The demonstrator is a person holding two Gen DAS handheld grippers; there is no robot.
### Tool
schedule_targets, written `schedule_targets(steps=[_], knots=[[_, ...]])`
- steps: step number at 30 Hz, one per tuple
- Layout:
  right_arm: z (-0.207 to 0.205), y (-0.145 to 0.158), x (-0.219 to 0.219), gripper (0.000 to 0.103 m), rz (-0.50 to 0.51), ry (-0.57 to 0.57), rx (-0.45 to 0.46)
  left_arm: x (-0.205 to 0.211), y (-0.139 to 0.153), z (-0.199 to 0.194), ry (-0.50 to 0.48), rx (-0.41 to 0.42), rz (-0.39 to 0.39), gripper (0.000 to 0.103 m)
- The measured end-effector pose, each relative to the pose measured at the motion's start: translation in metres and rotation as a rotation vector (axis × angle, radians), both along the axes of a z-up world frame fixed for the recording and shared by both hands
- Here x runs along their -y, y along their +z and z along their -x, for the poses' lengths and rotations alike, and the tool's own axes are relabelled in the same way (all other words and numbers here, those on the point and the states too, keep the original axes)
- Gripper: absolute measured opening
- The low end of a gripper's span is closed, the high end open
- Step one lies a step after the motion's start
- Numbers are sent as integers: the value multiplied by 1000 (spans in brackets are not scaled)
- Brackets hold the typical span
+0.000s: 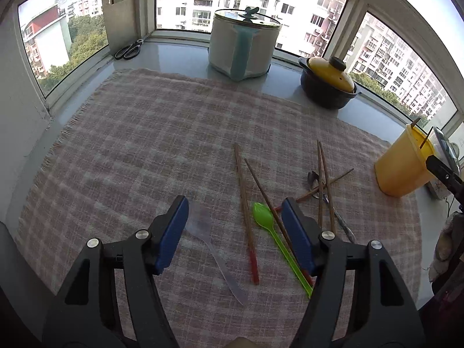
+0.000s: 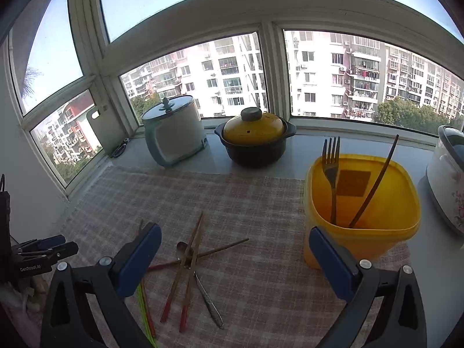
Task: Organize utensils
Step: 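Move both tools back from the container toward the remaining utensils, then close the left tool on the clear plastic spoon while the right tool grasps a red-tipped chopstick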
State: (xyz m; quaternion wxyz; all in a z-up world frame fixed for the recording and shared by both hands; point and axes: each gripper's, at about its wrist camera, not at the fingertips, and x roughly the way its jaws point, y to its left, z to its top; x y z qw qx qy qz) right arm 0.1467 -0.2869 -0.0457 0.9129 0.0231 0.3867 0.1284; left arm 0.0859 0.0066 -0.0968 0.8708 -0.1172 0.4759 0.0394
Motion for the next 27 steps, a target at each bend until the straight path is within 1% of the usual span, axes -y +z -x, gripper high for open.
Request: schedule_targets(steps=[1, 2, 8, 10, 12, 14, 16, 19, 20, 22, 23, 27], knots=[[-1, -4, -5, 103, 15, 15, -11, -5, -6, 1, 11, -16, 11, 60], [-2, -8, -10, 103, 30, 29, -24, -10, -13, 3, 21, -36, 19, 53], [-6, -34, -35, 102, 87, 110, -97, -30, -50, 9, 75, -131, 101, 35], [-8, -44, -41, 98, 85, 139, -135, -30, -60, 13, 82, -155, 125, 30], [-12, -53, -45, 95, 71, 163, -176, -28, -68, 14, 86, -176, 142, 28], [-15, -61, -47, 91, 62, 179, -213, -26, -77, 16, 80, -197, 159, 20], [-18, -70, -51, 86, 58, 198, -247, -23, -83, 14, 74, -212, 165, 20], [-24, -81, -56, 80, 46, 223, -296, -21, -92, 10, 79, -232, 168, 14], [-26, -85, -57, 79, 43, 229, -311, -21, -95, 10, 84, -240, 174, 14], [-31, -92, -60, 72, 43, 235, -342, -21, -100, 9, 85, -248, 187, 14], [-33, -95, -60, 71, 40, 238, -356, -20, -101, 8, 83, -252, 183, 14], [-46, -110, -63, 60, 24, 239, -418, -15, -102, 3, 71, -255, 169, 13]])
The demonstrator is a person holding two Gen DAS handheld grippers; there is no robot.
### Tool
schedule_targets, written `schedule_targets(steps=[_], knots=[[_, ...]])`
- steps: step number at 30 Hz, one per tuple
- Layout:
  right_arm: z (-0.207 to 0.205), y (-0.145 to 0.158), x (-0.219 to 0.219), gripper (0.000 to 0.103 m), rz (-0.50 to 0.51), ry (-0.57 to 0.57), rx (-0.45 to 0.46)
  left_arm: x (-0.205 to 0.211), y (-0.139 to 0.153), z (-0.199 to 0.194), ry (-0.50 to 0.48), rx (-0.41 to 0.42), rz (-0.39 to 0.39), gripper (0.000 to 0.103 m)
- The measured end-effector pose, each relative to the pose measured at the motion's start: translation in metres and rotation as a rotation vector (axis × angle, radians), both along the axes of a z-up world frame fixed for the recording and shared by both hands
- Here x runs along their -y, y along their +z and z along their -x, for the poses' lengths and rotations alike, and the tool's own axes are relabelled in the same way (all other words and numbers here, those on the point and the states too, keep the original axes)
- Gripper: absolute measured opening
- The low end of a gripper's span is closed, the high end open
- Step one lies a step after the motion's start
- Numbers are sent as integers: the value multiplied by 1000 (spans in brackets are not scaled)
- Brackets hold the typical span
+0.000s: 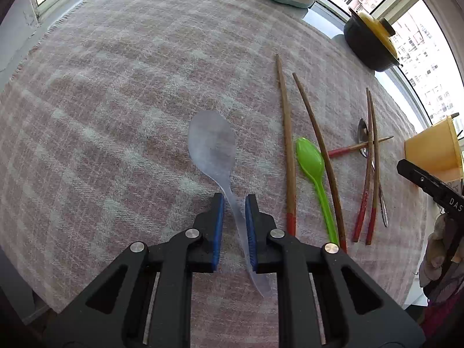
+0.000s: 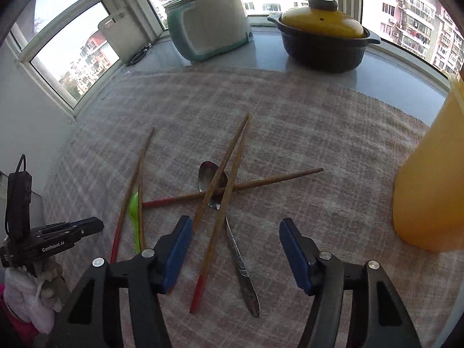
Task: Organize utensils
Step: 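Close the left tool on the clear plastic spoon while the right tool grasps a red-tipped chopstick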
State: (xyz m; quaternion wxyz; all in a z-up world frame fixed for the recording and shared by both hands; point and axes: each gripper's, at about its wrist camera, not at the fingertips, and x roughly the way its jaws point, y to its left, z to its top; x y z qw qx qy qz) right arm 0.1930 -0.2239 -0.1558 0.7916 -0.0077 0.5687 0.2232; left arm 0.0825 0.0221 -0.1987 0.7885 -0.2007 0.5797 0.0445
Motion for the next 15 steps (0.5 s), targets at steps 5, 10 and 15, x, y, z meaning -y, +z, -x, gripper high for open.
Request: schedule_targets(steps=[5, 10, 15], knots=[[-12, -15, -6, 50, -12, 8, -57, -1, 0, -3, 5, 0, 2, 12], [-22, -26, -12, 42, -15, 12, -102, -2, 0, -2, 3, 1, 1, 10], [-27, -32, -19, 40, -10, 17, -123, -8, -2, -8, 32, 1, 37, 7]])
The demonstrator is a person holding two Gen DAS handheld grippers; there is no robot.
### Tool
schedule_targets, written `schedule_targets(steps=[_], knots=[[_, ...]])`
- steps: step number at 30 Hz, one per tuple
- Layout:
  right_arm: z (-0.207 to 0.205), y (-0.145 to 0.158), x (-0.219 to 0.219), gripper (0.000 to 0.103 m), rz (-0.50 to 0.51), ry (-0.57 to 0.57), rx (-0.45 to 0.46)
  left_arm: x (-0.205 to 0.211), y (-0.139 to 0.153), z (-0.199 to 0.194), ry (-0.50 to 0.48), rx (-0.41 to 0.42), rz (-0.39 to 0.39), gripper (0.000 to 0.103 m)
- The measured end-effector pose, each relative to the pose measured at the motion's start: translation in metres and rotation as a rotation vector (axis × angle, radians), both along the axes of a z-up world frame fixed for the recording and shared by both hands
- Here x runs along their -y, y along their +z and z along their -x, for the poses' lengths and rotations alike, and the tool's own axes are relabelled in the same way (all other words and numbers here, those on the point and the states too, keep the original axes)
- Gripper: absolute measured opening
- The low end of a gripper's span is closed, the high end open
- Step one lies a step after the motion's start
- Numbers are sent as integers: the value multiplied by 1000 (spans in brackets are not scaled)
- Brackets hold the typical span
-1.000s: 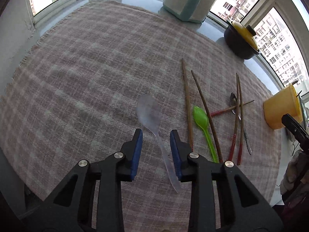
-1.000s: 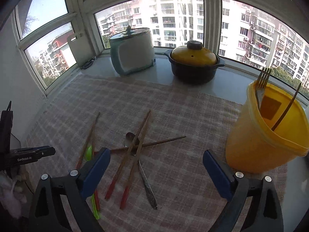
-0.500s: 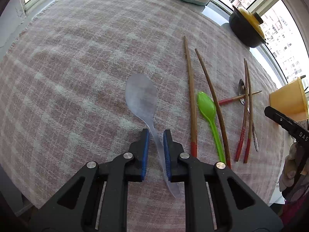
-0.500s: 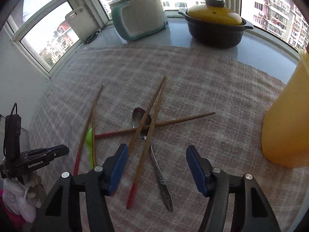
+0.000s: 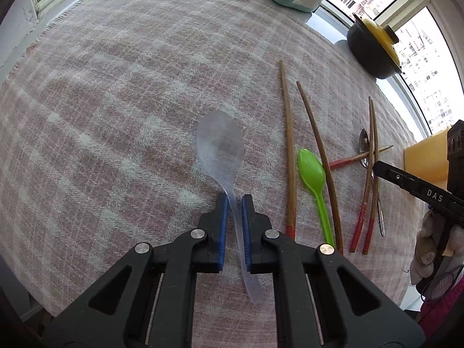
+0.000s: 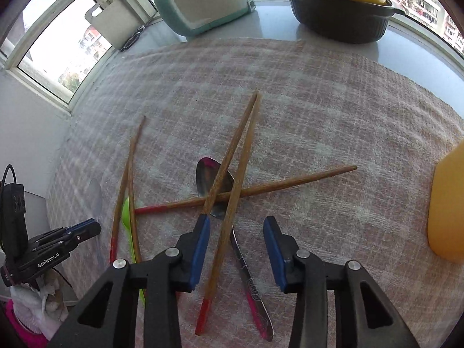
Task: Organize utensils
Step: 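Close the left tool on the clear plastic spoon while the right tool grasps a red-tipped chopstick, then lift the spoon and chopstick with both tools and carry them over the yellow container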
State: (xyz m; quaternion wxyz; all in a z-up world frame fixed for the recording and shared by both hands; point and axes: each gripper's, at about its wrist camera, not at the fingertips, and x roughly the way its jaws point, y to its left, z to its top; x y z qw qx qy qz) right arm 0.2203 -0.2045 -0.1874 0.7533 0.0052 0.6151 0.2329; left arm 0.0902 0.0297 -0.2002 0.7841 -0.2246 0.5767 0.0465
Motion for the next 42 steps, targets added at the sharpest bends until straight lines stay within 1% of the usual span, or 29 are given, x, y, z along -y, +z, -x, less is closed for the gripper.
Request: schedule_targets(steps=[5, 11, 16, 20, 24, 32, 38, 42], knots=[[-5, -2, -4, 37, 3, 1, -11, -1, 0, -3, 4, 7, 1, 5], [-10, -3, -6, 33, 6, 2, -25, -4, 0, -5, 19, 15, 19, 3], [-16, -5, -5, 19, 16, -12, -32, -6, 0, -5, 23, 21, 27, 3], [-18, -5, -3, 9, 18, -19, -34, -8, 0, -4, 35, 29, 31, 3], [-17, -4, 1, 8, 6, -35, -34, -9, 2, -2, 38, 36, 31, 3], [-10, 8, 9, 4, -15, -49, -2, -7, 14, 0, 38, 68, 37, 3], [-3, 20, 14, 4, -32, -57, 25, -2, 30, 3, 25, 104, 28, 3], [2, 30, 18, 4, -46, -63, 48, 4, 43, 4, 15, 135, 36, 3]])
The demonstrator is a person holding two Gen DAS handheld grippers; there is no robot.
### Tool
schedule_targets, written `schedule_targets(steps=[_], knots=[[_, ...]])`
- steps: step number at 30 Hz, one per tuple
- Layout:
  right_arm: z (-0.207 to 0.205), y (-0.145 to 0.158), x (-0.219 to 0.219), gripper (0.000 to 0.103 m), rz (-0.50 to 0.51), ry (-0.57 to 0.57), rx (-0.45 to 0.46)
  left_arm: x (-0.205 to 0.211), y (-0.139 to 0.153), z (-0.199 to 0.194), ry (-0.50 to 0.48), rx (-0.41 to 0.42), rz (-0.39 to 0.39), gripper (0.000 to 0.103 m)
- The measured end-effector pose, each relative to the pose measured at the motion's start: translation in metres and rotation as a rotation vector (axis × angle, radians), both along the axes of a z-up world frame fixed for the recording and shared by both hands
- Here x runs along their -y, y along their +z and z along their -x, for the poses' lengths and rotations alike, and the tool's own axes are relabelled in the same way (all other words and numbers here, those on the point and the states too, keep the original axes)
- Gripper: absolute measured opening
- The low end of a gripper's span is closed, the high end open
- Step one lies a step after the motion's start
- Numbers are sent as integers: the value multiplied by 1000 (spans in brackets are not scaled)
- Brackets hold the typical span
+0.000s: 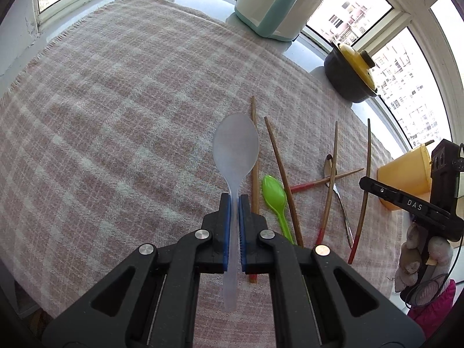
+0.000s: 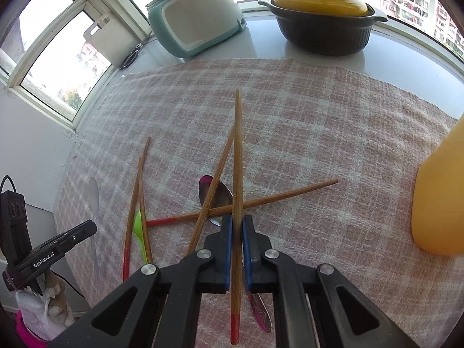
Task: Organize utensils
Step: 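Lift the spoon and chopstick with both tools and carry them over the yellow container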
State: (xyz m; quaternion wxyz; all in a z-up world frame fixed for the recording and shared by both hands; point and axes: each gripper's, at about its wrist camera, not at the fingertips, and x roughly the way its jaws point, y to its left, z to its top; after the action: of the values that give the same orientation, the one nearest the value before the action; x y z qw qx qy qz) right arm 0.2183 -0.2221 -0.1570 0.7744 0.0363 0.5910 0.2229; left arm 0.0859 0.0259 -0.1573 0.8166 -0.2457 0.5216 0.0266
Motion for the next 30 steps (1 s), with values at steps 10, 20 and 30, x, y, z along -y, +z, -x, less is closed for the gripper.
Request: schedule_targets(steps=[10, 20, 30], knots=[[16, 39, 21, 4, -41, -34, 83, 33, 40, -6, -62, 97, 14, 3], [30, 76, 67, 4, -84, -100, 147, 81, 74, -20, -145, 183, 35, 3], [36, 108, 121, 4, -92, -177, 217, 134, 99, -47, -216, 255, 86, 3]])
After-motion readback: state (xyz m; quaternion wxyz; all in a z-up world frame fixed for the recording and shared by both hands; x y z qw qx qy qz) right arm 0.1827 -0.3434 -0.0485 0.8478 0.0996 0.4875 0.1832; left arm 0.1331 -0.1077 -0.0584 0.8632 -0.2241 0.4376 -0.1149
